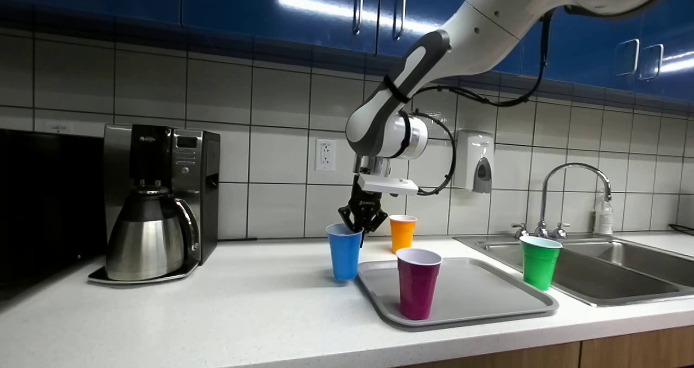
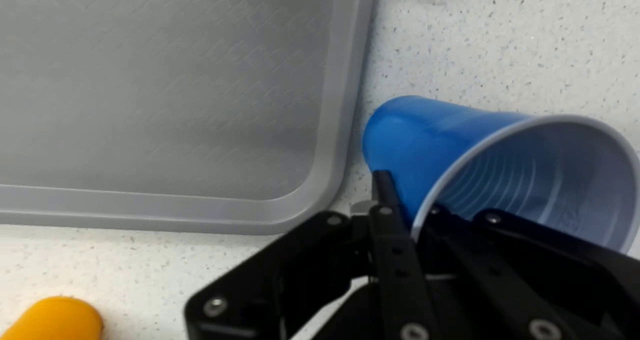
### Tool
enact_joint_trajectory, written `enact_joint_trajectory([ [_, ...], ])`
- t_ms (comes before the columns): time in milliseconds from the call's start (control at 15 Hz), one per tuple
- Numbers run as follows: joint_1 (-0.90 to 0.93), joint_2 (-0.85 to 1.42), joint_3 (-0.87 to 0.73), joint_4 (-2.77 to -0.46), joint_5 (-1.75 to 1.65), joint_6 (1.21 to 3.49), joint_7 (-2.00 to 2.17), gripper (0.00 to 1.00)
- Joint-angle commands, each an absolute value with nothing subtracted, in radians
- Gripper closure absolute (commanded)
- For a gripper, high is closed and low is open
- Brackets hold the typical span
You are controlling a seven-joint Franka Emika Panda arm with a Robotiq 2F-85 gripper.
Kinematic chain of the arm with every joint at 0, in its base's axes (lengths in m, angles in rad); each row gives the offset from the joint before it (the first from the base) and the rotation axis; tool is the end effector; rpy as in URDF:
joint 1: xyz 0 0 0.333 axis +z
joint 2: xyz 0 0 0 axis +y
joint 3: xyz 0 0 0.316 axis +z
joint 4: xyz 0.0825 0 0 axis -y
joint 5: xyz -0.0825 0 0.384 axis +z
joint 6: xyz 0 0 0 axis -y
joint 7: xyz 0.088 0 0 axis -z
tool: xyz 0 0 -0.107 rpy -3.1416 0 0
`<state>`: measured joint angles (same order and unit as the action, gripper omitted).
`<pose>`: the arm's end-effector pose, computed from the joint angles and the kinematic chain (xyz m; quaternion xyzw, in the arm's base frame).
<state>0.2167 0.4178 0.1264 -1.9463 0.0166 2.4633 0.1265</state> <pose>0.5947 0.2083 0.2767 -0.9937 -0.0951 -0.0425 0.0418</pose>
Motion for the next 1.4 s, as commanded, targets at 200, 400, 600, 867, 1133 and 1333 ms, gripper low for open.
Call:
enact_joint_trajectory([
  [200, 0.2, 0.343, 0.098, -1.968, 0.025, 2.469, 0.186, 0.99],
  [400, 0.198, 0.319, 0.085, -1.987, 0.025, 2.47, 0.22, 0.99],
  [600, 0.206, 0.312, 0.062, -2.006, -0.002, 2.469, 0.266, 0.99],
  [867, 0.206, 0.306, 0.039, -2.04, -0.019, 2.473, 0.315, 0.99],
  [1133, 0.206, 0.302, 0.022, -2.057, -0.026, 2.473, 0.344, 0.99],
  [1333, 0.204, 0.306, 0.011, -2.06, -0.03, 2.465, 0.365, 0.99],
])
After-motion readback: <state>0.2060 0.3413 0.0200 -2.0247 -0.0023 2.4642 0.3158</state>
